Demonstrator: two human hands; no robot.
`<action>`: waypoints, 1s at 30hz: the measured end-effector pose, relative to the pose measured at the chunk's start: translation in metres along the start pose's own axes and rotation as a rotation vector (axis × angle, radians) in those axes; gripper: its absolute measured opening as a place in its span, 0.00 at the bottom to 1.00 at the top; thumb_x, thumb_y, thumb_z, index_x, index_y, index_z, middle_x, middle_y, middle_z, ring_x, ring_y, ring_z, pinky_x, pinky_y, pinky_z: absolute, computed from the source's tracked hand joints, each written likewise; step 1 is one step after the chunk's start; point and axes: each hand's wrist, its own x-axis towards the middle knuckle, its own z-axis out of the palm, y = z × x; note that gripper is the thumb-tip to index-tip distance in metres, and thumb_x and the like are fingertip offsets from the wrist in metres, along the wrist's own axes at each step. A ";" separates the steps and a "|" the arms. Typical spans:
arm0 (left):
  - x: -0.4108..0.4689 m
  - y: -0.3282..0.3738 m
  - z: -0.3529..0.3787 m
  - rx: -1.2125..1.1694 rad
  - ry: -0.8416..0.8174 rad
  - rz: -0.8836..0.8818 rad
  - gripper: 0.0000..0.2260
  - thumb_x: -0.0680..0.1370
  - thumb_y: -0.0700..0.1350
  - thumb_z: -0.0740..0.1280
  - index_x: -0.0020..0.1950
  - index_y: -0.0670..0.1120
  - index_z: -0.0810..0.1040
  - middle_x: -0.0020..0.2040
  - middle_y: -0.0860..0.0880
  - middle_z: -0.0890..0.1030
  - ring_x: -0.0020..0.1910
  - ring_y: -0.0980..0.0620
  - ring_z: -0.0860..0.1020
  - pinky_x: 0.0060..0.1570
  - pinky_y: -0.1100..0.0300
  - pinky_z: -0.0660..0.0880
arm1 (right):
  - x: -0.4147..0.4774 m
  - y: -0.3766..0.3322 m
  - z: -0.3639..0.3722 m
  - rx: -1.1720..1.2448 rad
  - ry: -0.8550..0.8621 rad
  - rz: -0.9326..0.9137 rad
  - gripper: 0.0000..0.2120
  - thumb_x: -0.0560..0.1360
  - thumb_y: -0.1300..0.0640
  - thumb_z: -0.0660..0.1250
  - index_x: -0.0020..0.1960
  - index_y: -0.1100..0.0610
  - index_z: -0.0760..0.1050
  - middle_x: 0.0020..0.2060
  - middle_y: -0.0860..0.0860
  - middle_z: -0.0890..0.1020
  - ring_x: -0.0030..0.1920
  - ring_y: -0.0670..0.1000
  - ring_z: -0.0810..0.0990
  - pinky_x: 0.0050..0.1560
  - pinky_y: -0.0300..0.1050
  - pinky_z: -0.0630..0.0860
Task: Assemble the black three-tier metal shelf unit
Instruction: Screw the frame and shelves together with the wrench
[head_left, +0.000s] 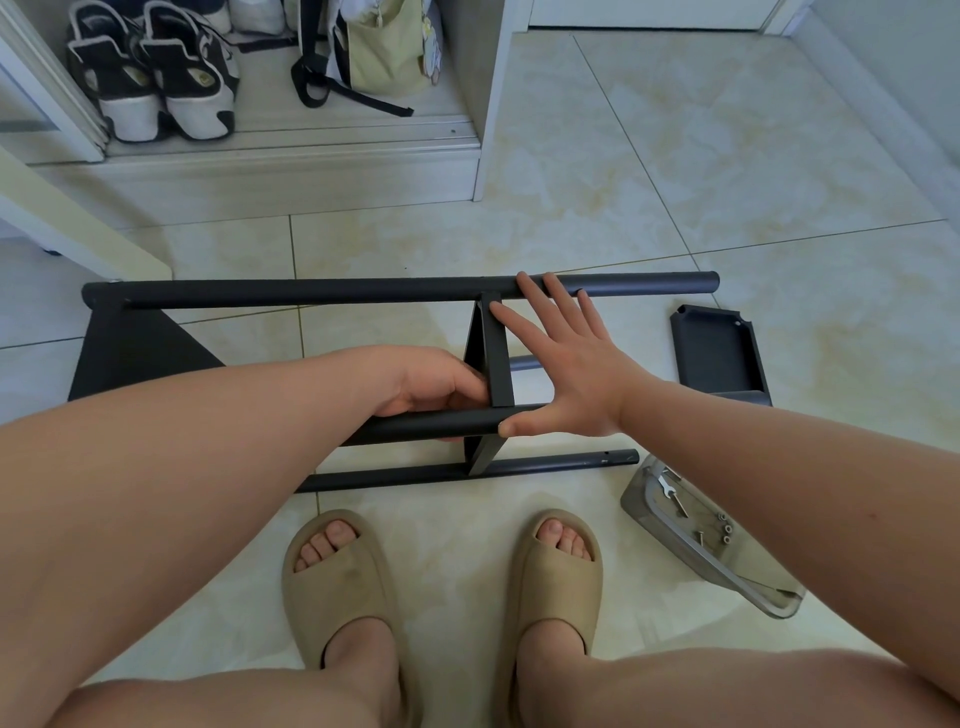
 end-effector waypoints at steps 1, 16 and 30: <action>0.000 0.000 0.000 -0.011 -0.001 0.018 0.06 0.79 0.37 0.64 0.52 0.43 0.79 0.41 0.47 0.82 0.40 0.51 0.79 0.45 0.57 0.77 | 0.000 0.000 0.000 -0.001 0.000 0.001 0.58 0.62 0.17 0.53 0.82 0.43 0.37 0.80 0.48 0.32 0.79 0.54 0.28 0.78 0.62 0.33; 0.002 0.000 -0.001 0.050 0.056 -0.030 0.06 0.80 0.43 0.67 0.53 0.44 0.82 0.42 0.47 0.83 0.41 0.51 0.80 0.46 0.57 0.78 | 0.000 0.000 0.001 0.003 0.009 0.000 0.58 0.62 0.17 0.54 0.82 0.43 0.38 0.80 0.48 0.33 0.79 0.54 0.28 0.78 0.62 0.34; 0.002 -0.003 -0.002 0.016 0.003 -0.024 0.09 0.81 0.44 0.65 0.59 0.48 0.80 0.45 0.49 0.83 0.47 0.52 0.80 0.50 0.56 0.78 | 0.000 0.000 0.002 -0.002 0.011 -0.002 0.58 0.62 0.17 0.54 0.82 0.43 0.38 0.80 0.49 0.33 0.79 0.55 0.29 0.78 0.62 0.34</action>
